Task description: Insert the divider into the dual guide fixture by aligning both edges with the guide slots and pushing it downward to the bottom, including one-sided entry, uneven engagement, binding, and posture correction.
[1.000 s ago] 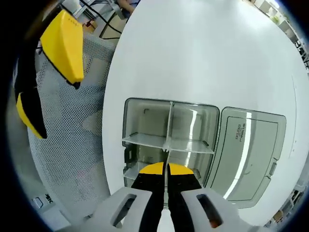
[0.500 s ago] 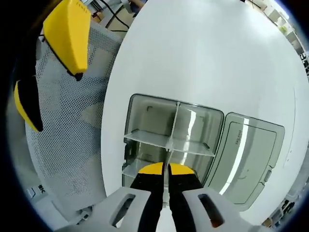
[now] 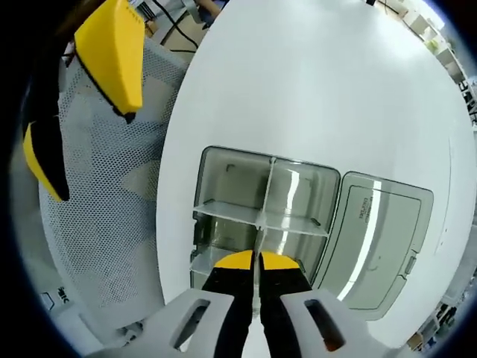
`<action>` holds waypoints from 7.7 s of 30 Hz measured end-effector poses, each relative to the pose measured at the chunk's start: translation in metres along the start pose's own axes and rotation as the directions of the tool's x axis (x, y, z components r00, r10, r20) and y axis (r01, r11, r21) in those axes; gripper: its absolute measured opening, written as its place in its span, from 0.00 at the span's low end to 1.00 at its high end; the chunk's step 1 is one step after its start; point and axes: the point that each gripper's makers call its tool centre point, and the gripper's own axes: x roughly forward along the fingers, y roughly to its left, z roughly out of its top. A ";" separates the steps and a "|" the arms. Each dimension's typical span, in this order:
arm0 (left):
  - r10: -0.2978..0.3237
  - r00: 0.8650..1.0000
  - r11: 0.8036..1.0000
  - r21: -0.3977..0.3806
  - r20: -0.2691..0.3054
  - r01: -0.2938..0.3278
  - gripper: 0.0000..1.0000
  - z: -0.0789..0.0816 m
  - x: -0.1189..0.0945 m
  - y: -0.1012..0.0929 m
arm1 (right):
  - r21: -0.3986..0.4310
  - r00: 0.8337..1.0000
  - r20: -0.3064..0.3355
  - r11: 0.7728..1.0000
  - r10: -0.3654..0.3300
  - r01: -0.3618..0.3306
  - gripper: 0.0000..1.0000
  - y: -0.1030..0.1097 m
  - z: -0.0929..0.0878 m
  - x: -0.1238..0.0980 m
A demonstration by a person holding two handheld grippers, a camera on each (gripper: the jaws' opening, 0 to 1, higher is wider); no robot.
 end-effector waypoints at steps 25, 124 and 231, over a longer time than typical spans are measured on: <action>-0.006 1.000 1.000 0.006 0.004 0.006 0.35 0.003 0.002 -0.006 | 0.026 0.999 0.009 0.999 -0.046 0.046 0.00 0.005 -0.002 -0.018; -0.212 0.971 0.975 -0.094 -0.111 0.202 0.39 -0.036 0.112 -0.064 | 0.125 0.999 0.049 0.992 -0.008 0.002 0.00 0.002 -0.001 0.005; -0.099 0.993 0.981 -0.174 -0.060 0.087 0.20 -0.043 0.089 -0.045 | 0.093 0.996 0.025 0.992 -0.090 0.087 0.00 0.009 0.003 -0.048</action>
